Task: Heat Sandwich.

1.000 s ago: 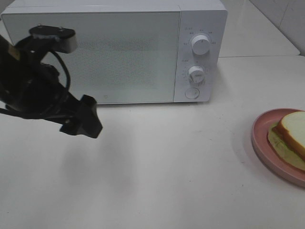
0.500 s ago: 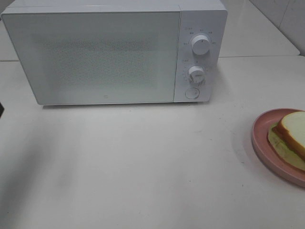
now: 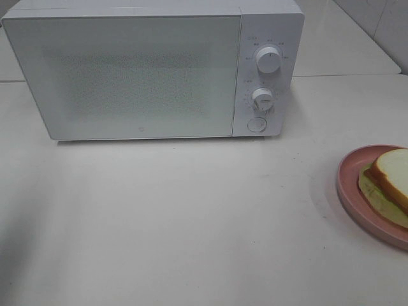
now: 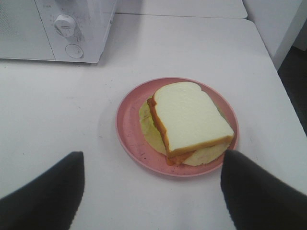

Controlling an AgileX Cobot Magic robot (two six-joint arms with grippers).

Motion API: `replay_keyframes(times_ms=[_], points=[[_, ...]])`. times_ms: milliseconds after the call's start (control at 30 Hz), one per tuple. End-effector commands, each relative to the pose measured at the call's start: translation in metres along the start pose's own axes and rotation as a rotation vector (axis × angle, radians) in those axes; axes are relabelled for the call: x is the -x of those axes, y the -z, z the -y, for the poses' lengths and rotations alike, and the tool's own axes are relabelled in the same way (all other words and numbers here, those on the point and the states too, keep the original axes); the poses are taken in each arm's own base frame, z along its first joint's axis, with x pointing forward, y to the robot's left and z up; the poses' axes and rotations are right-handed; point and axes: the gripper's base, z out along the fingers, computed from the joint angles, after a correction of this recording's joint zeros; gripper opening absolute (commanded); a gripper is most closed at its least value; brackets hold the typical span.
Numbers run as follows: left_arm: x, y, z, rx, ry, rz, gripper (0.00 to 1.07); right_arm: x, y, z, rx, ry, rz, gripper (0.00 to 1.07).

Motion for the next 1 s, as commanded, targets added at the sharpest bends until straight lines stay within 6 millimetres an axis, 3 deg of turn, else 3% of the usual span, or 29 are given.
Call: replay_keyframes(times_ms=[33, 667, 1000], points=[[-0.025, 0.006, 0.000, 0.014, 0.002, 0.071, 0.98, -0.001, 0.004, 0.000, -0.004, 0.000, 0.039, 0.74], [-0.117, 0.033, 0.005, 0.051, -0.007, 0.450, 0.98, -0.001, 0.004, 0.000, -0.005, 0.003, 0.039, 0.74], [-0.153, 0.044, 0.004, 0.084, 0.019, 0.659, 0.98, -0.001, 0.004, 0.000, -0.005, 0.003, 0.039, 0.74]])
